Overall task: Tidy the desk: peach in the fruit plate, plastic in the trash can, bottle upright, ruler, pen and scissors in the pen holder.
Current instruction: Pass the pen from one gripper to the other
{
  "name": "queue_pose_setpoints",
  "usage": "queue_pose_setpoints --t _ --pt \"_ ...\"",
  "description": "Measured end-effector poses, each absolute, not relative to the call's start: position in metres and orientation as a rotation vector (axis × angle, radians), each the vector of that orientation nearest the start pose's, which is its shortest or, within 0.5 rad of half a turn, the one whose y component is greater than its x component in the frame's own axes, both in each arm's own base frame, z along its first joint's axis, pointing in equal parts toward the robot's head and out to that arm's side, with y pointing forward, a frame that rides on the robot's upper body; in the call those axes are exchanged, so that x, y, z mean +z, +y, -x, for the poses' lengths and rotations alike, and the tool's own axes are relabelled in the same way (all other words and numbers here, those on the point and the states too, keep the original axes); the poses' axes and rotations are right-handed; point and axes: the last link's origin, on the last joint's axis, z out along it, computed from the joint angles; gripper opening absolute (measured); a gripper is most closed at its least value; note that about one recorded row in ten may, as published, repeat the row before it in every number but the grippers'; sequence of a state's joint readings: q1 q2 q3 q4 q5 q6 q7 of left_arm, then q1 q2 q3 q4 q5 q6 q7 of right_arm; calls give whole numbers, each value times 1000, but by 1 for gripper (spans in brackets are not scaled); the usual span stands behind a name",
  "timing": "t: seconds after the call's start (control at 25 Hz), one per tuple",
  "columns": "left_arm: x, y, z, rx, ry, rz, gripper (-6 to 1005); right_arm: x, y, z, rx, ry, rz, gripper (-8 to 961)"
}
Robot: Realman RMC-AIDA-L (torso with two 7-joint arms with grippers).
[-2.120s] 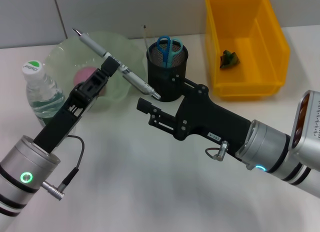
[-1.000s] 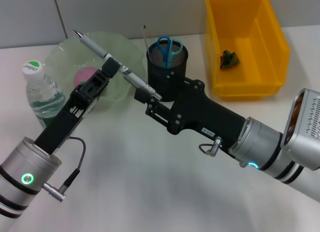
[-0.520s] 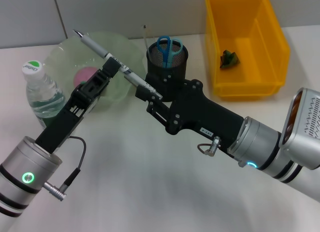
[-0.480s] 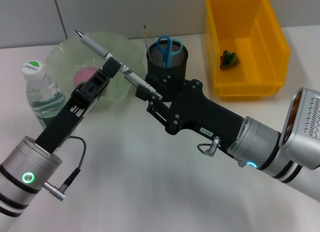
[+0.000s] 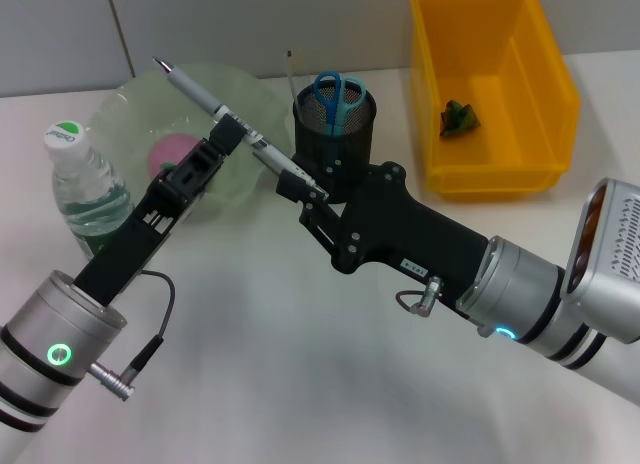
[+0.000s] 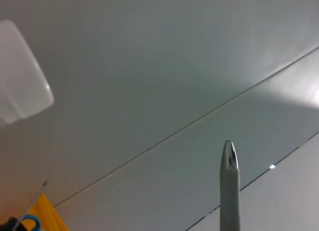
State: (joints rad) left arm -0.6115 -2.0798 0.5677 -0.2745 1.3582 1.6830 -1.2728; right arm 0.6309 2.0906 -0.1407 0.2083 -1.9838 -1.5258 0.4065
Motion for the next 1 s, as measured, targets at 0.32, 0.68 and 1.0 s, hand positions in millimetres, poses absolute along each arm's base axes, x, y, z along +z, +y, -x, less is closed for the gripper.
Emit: queue_pose_setpoints --t 0.32,0.68,1.0 --pt "-63 282 223 -1815 -1387 1960 143 -89 291 -204 1283 280 2291 138" --pt "-59 280 230 -1808 -1362 1933 314 -87 291 -204 1296 279 2279 141" --pt "-57 281 232 -1738 -1216 2020 575 -84 291 -208 1292 299 2243 143"
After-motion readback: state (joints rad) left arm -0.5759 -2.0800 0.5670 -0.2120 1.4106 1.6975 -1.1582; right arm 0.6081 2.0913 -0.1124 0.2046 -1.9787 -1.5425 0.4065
